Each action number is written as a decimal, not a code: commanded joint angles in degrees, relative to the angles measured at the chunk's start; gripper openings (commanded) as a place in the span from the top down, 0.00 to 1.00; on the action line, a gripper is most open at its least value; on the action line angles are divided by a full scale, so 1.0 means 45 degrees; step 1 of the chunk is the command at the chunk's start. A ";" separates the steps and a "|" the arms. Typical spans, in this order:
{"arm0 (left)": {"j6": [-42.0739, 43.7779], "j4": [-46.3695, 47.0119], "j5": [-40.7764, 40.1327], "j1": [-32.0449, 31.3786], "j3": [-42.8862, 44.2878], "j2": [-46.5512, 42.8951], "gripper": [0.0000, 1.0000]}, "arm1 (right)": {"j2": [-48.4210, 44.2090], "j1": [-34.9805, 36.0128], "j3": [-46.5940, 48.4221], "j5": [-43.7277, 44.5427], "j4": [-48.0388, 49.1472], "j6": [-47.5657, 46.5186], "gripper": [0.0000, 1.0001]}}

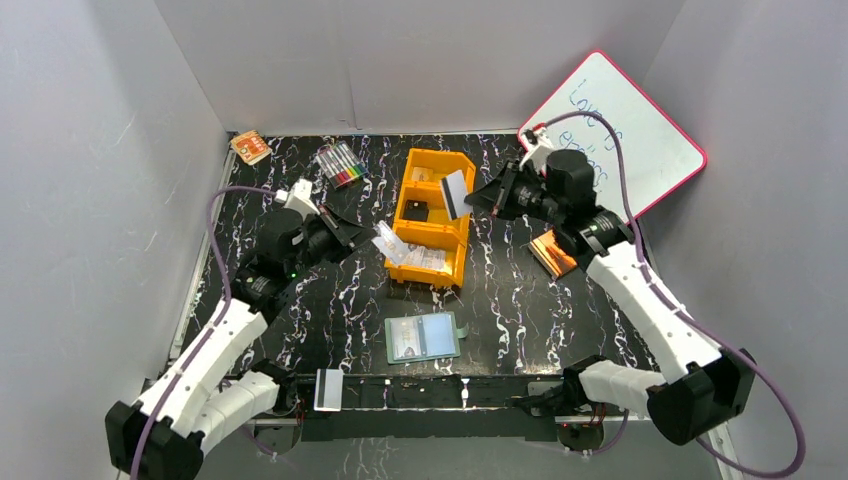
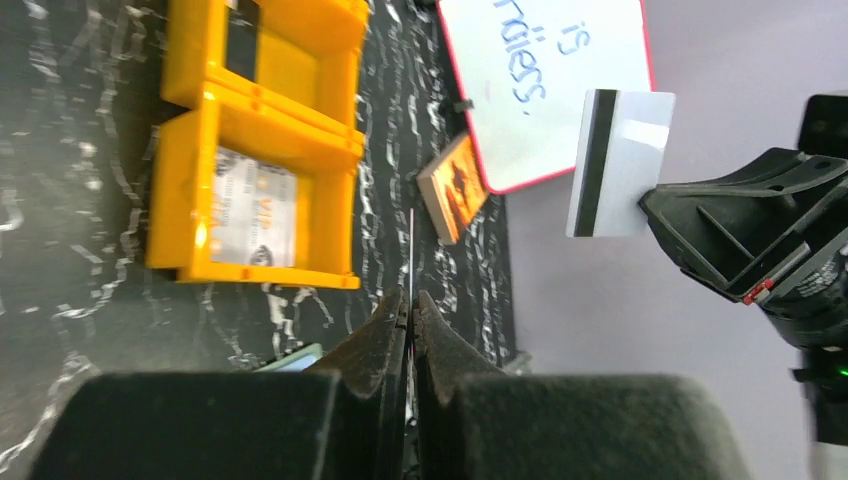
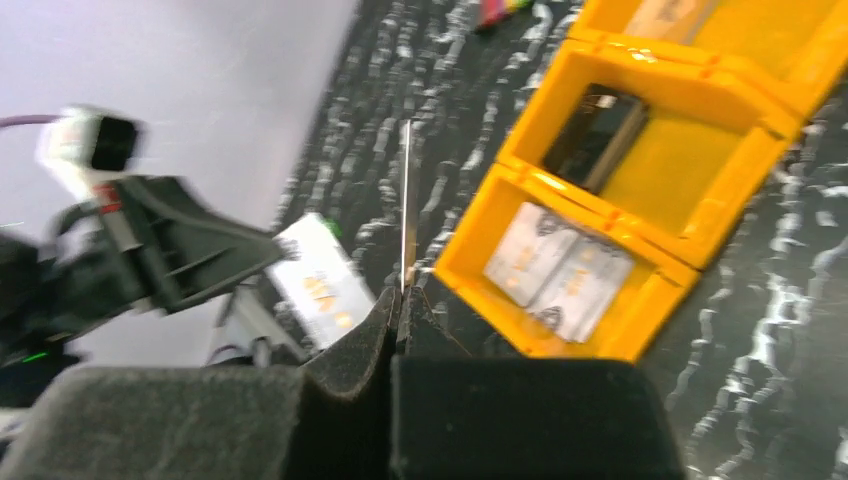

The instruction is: Put the credit cards into the card holder

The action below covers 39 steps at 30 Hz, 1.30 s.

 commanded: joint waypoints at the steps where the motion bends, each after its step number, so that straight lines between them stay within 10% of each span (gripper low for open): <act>1: 0.1401 -0.3134 -0.2305 0.0042 0.0673 -0.1359 1.00 | 0.1567 0.2056 0.1887 0.5865 -0.4384 -0.4326 1.00; 8: 0.1319 -0.4808 -0.3692 0.0039 0.0609 -0.3177 1.00 | 0.5159 0.6691 0.4367 1.1862 -0.6617 -0.4864 1.00; 16: 0.1254 -0.6309 -0.4368 0.0042 0.0599 -0.4462 1.00 | 0.8042 0.7769 0.5652 1.4502 -0.8018 -0.3612 1.00; 39: 0.0757 -0.7541 -0.4339 0.0041 0.0281 -0.6082 1.00 | 1.1901 0.8087 0.8968 1.3564 -0.7922 -0.2639 0.92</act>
